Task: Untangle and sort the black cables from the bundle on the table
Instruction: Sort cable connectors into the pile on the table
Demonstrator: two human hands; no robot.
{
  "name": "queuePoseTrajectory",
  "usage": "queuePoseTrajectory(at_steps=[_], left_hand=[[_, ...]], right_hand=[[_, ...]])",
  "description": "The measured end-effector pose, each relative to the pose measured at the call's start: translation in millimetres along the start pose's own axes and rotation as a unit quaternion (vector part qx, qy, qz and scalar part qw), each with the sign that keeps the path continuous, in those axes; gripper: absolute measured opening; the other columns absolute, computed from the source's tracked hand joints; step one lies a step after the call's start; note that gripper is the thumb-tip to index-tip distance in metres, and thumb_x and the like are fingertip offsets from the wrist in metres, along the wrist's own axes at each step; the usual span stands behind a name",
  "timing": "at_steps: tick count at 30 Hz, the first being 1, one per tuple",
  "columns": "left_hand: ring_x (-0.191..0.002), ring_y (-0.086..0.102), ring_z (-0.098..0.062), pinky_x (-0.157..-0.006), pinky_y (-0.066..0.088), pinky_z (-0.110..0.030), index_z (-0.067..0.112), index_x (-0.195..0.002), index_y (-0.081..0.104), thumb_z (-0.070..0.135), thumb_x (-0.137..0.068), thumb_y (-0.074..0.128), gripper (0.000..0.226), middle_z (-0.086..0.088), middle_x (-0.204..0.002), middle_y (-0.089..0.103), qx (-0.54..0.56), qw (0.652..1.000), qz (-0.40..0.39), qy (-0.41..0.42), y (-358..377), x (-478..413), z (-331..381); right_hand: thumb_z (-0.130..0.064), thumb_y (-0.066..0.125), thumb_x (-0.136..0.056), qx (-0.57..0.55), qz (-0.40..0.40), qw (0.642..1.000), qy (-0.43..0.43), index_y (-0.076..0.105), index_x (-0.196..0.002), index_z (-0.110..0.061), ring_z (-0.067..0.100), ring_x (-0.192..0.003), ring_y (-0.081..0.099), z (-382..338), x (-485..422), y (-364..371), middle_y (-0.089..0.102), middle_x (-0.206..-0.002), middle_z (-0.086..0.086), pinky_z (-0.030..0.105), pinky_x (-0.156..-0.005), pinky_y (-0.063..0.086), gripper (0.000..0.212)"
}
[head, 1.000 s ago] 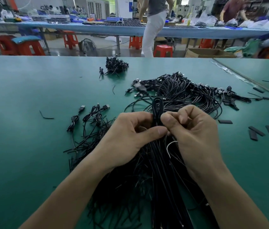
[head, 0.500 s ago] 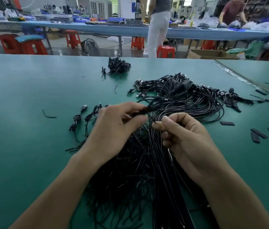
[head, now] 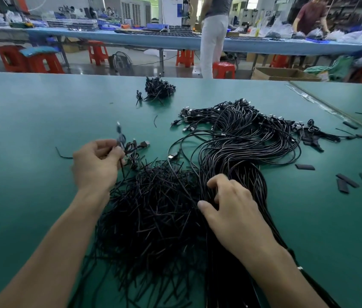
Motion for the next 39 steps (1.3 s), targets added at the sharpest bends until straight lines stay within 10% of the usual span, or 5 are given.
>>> queuePoseTrajectory(at_steps=[9, 14, 20, 30, 39], left_hand=[[-0.142, 0.04, -0.025, -0.121, 0.027, -0.042, 0.009, -0.137, 0.059, 0.021, -0.097, 0.063, 0.042, -0.005, -0.157, 0.04, -0.247, 0.961, -0.114, 0.047, 18, 12, -1], [-0.138, 0.031, -0.026, -0.104, 0.025, -0.045, 0.029, -0.133, 0.062, 0.032, -0.094, 0.064, 0.04, 0.007, -0.156, 0.037, -0.414, 0.9, -0.05, 0.125, 21, 30, 16], [-0.07, 0.061, 0.007, -0.068, 0.039, -0.001, 0.029, -0.093, 0.075, 0.015, -0.092, 0.068, 0.016, 0.014, -0.088, 0.071, -0.21, 0.938, -0.147, 0.233, 39, 63, 46], [-0.078, 0.067, -0.023, -0.072, 0.058, -0.038, 0.039, -0.133, 0.055, -0.006, -0.076, 0.063, 0.073, 0.0, -0.097, 0.069, -0.079, 0.878, -0.417, 0.221, 61, 94, 37], [-0.075, 0.065, -0.009, -0.062, 0.054, -0.025, 0.024, -0.097, 0.073, 0.04, -0.102, 0.046, 0.031, 0.003, -0.08, 0.071, 0.131, 0.968, -0.2, 0.073, 48, 76, 50]], right_hand=[[-0.037, 0.052, -0.099, 0.011, 0.045, 0.999, 0.025, 0.036, -0.138, -0.033, 0.003, -0.067, 0.04, 4, 0, 4, 0.037, -0.108, -0.007, 0.015, -0.053, 0.029, 0.042], [-0.036, 0.055, -0.099, -0.018, 0.028, 0.998, 0.045, 0.044, -0.142, -0.023, 0.016, -0.1, 0.058, 10, -4, 6, 0.057, -0.115, -0.003, 0.028, -0.081, 0.044, 0.046], [-0.029, 0.061, -0.096, -0.049, 0.069, 0.996, 0.023, 0.069, -0.11, -0.028, 0.006, -0.082, 0.057, 10, -7, 2, 0.058, -0.096, -0.01, 0.026, -0.073, 0.049, 0.017], [0.0, 0.048, -0.098, -0.233, -0.091, 0.947, -0.201, 0.062, -0.091, -0.032, -0.003, -0.059, 0.055, -53, 12, -40, 0.054, -0.065, -0.015, 0.015, -0.057, 0.043, 0.035], [-0.005, 0.054, -0.097, -0.166, -0.314, 0.891, -0.284, 0.071, -0.101, -0.018, 0.007, -0.077, 0.065, -85, 40, -54, 0.071, -0.088, -0.004, 0.025, -0.076, 0.054, 0.022]])
Point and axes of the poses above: each hand's wrist, its own x-axis away from the middle knuckle, its own y-axis out of the palm, z = x × y, the point moved 3 cm from there along -x, towards the middle knuckle
